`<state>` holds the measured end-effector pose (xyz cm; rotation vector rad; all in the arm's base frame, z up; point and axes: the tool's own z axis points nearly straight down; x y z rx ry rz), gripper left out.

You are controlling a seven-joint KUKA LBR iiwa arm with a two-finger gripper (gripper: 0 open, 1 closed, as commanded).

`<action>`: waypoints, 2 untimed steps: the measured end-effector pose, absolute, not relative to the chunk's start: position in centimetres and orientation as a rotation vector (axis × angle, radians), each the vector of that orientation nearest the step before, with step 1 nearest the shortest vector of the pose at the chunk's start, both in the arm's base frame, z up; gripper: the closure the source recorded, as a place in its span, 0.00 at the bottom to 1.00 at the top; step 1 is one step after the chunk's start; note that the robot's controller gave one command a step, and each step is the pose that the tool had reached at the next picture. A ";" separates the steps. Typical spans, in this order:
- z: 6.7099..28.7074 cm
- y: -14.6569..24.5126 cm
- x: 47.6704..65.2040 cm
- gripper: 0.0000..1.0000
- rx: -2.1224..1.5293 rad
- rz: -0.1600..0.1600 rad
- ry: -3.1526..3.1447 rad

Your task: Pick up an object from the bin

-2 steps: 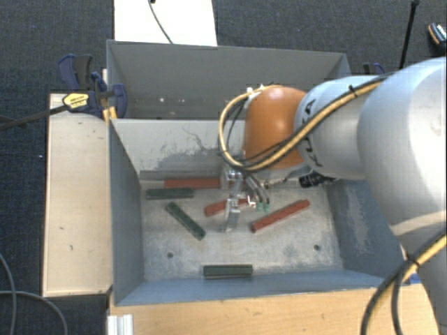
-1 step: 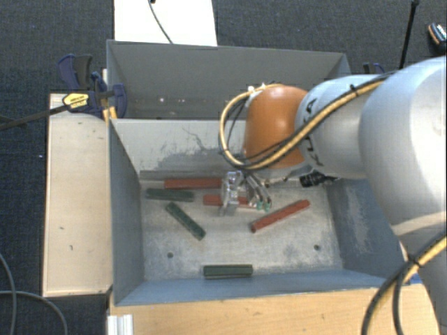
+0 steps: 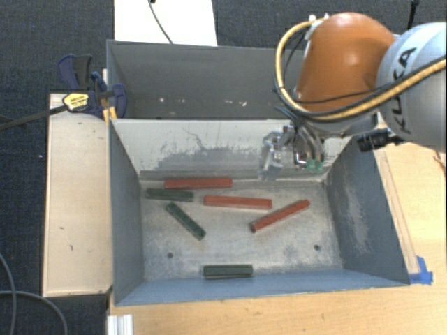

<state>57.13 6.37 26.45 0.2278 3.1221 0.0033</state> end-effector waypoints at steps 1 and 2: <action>25.9 6.4 57.0 0.00 0.228 0.001 3.130; 7.8 9.1 55.6 0.00 -0.382 0.001 3.123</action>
Offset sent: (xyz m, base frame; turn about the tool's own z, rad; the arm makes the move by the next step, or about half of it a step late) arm 0.0000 0.0000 0.0000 0.0000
